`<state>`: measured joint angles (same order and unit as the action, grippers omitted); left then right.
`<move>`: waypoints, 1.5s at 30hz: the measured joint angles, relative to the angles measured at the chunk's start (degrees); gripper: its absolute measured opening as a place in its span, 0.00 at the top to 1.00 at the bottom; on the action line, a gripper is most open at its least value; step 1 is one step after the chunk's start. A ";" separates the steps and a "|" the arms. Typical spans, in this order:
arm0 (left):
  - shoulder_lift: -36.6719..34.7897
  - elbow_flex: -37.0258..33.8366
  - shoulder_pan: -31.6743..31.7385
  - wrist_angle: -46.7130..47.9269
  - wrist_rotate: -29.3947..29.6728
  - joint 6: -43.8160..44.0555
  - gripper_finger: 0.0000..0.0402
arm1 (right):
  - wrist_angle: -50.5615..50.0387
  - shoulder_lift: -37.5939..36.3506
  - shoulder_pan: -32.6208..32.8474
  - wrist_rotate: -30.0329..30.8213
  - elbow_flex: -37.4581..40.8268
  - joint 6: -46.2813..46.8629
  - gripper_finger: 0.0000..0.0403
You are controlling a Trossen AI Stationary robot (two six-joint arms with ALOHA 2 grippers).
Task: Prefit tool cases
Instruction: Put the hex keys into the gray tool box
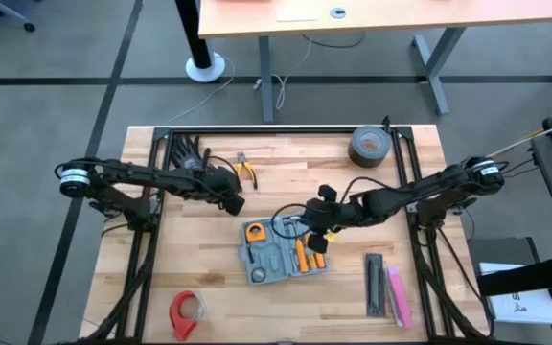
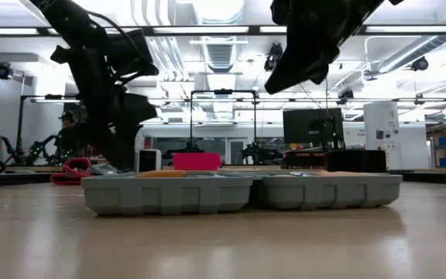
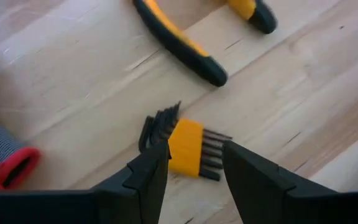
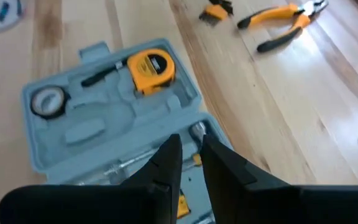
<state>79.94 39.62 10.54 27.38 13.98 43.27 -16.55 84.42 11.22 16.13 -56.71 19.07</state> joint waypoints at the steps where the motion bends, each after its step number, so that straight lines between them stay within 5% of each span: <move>1: 0.00 0.00 0.16 0.54 0.00 0.16 0.61 | 0.49 0.00 0.00 0.14 0.00 0.00 0.88; 20: -0.06 0.00 6.11 2.12 0.00 -6.09 0.58 | 5.95 0.04 0.00 0.43 0.31 -0.17 0.89; 30: 1.99 0.06 11.06 -2.49 -11.25 -15.83 0.60 | 9.79 0.07 0.26 0.38 0.31 0.52 0.86; 45: 5.94 0.07 13.99 -1.91 -14.89 -18.80 0.56 | 9.96 0.07 1.27 -0.16 0.11 0.92 0.88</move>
<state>85.89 39.68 24.53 25.47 -0.91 24.47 -6.59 84.49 12.49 15.97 -56.60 19.99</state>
